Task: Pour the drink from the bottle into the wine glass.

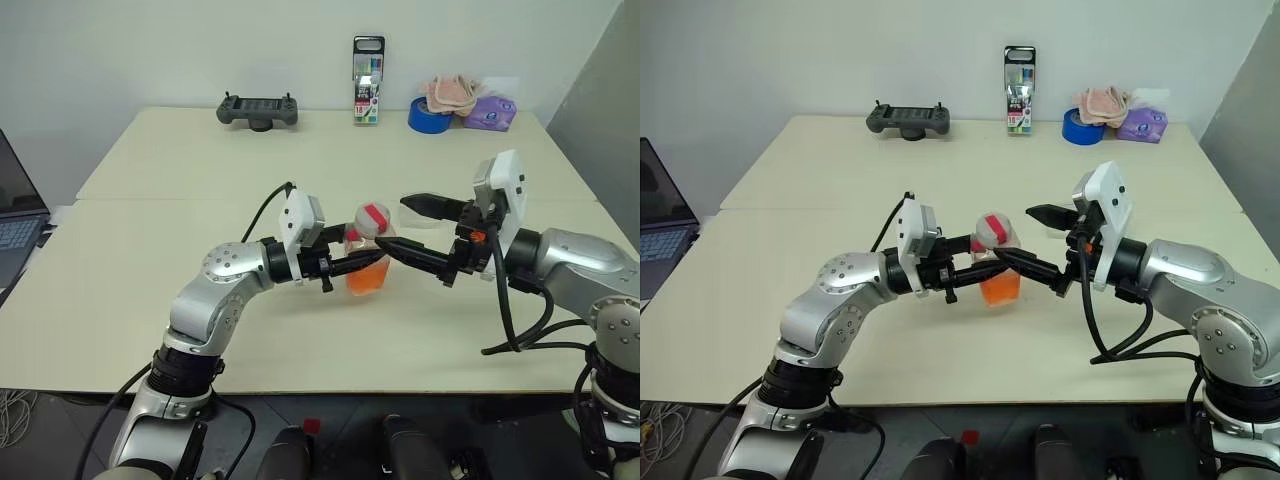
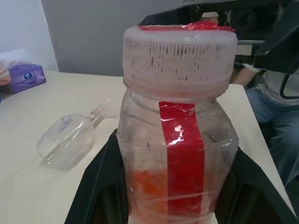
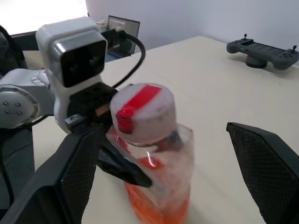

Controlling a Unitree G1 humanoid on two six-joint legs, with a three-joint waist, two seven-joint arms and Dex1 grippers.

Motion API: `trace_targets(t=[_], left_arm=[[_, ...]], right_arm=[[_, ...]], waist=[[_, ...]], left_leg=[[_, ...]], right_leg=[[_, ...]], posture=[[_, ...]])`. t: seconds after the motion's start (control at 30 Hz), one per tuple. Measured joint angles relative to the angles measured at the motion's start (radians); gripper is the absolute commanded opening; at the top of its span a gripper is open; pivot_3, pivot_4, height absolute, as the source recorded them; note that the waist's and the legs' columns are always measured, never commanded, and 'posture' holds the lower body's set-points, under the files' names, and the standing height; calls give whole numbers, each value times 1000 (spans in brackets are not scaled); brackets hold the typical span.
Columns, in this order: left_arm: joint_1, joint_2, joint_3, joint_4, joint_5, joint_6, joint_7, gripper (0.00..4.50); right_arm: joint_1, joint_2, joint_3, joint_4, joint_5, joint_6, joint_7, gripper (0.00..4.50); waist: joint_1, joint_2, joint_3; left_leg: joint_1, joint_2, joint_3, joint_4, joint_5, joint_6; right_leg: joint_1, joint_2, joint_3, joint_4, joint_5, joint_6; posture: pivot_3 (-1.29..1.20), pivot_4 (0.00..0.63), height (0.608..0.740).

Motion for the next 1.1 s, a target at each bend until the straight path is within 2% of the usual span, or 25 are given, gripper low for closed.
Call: trace_targets(t=[0.23,0.33,0.53,0.7,0.8,0.93,1.0,1.1], left_arm=[[5,-5,-9,-1,4,-5,-4,1766],[18,-6,-11,-8,4,-4,-3,1766],[32,-1,-12,-4,15,-1,1,1766],[32,0,-15,-2,20,-1,1,1765],[27,0,-21,-7,8,9,-24,1761],[18,4,-87,-73,-43,70,-106,1743],[18,8,-93,-90,-52,72,-116,1743],[23,18,-93,-88,-47,76,-112,1743]], right_arm=[[0,36,15,-25,36,1,-91,4500],[0,39,30,-27,33,1,-126,3876],[0,35,73,-37,33,-2,-127,1841],[-10,-1,94,-28,18,-21,-101,1826],[-20,-66,97,27,19,-74,53,1826],[-31,-302,102,74,1,-188,479,1826],[-76,-315,135,120,-37,-230,589,1826],[-96,-292,179,162,-103,-287,641,1826]], waist=[[0,0,0],[0,0,0],[0,0,0],[0,0,0],[1,0,0],[4,1,1],[-4,0,1],[-8,1,1]], left_leg=[[0,0,0,0,0,0],[0,0,0,0,0,0],[0,0,0,0,0,0],[-1,0,0,0,0,0],[-1,0,0,0,0,0],[-2,-1,0,-1,0,1],[1,1,2,-1,0,1],[2,2,1,-1,0,1]], right_leg=[[0,0,0,0,0,0],[0,0,0,0,0,0],[0,0,0,0,0,0],[0,0,0,-1,0,0],[0,0,0,-1,0,0],[0,-1,-1,-3,-1,1],[1,0,0,-3,-1,1],[0,2,0,1,0,0]], posture=[[0,150,740],[0,150,740],[0,150,740],[0,150,740],[0,150,740],[0,150,740],[0,150,740],[0,150,740]])
